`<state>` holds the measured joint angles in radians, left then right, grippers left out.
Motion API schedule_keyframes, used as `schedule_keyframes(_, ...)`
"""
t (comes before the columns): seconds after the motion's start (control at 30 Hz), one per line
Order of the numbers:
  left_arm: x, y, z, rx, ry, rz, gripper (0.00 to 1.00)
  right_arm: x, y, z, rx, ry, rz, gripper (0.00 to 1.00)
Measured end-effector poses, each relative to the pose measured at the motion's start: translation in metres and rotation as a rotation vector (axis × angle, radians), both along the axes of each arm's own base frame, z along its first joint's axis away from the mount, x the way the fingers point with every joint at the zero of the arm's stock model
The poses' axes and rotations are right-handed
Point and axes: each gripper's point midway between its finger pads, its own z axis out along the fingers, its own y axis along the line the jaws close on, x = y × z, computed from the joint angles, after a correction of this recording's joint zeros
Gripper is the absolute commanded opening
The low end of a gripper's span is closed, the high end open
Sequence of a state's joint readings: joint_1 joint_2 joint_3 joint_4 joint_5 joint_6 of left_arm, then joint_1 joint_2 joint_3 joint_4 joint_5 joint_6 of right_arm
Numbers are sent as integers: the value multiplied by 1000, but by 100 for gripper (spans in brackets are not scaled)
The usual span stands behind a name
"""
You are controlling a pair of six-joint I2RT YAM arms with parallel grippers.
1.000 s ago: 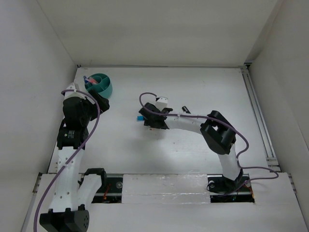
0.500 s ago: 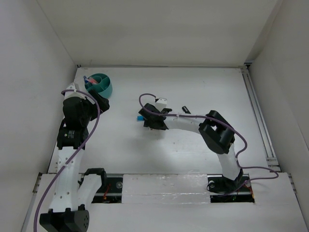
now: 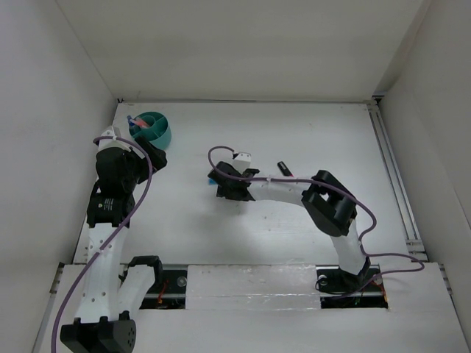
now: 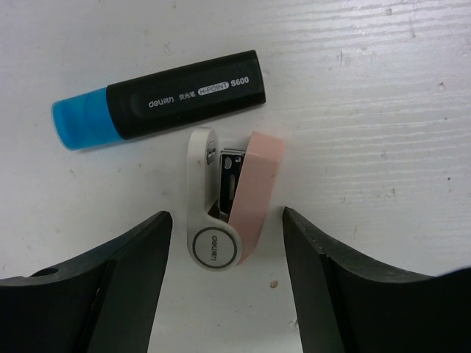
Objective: Sort the stationery into containers
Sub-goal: Pick up the stapler from the center of the board.
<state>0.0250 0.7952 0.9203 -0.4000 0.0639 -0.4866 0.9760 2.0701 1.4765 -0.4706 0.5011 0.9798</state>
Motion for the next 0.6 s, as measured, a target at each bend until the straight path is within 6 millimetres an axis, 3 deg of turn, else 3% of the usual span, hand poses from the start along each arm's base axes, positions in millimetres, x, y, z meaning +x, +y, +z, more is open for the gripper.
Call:
schedule_keyframes(0.37, 0, 0, 0, 0, 0, 0, 100, -3, 2, 0, 8, 1, -7, 63)
schedule_keyframes(0.6, 0, 0, 0, 0, 0, 0, 100, -3, 2, -1, 9, 1, -13, 54)
